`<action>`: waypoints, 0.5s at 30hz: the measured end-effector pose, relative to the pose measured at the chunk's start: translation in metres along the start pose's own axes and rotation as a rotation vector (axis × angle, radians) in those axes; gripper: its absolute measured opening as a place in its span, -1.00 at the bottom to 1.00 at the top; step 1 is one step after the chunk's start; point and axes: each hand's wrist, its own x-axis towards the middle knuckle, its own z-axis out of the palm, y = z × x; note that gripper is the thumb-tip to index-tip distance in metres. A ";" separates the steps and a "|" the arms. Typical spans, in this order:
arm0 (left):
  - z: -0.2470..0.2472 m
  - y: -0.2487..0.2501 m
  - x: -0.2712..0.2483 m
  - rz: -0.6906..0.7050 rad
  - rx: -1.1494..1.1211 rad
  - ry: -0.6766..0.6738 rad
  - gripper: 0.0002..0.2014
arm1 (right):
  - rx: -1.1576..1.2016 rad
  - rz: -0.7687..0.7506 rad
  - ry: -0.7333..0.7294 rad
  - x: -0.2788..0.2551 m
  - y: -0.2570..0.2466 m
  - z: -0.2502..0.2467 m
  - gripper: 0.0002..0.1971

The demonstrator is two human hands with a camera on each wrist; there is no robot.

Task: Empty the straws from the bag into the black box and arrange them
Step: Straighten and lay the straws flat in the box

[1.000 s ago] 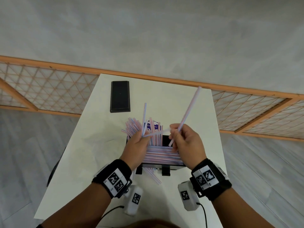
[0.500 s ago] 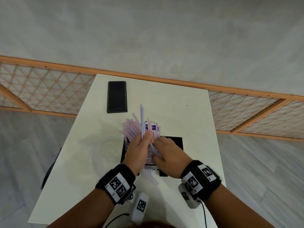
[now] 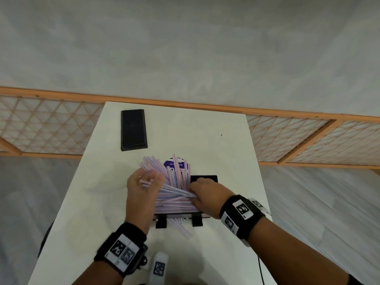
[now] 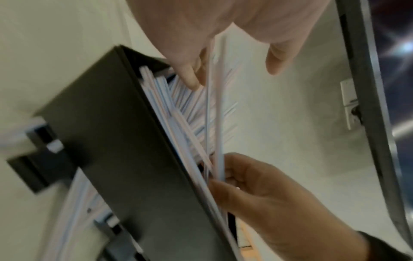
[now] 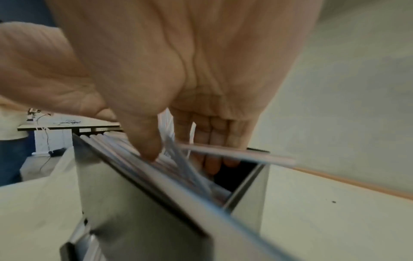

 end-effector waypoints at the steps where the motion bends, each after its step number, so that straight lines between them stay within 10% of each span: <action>1: -0.004 0.002 0.001 0.029 0.045 0.034 -0.37 | 0.017 0.003 -0.002 -0.002 0.003 0.003 -0.71; 15: -0.024 -0.046 -0.008 0.785 1.304 -0.436 -0.16 | -0.033 0.122 -0.334 0.027 -0.008 0.013 -0.19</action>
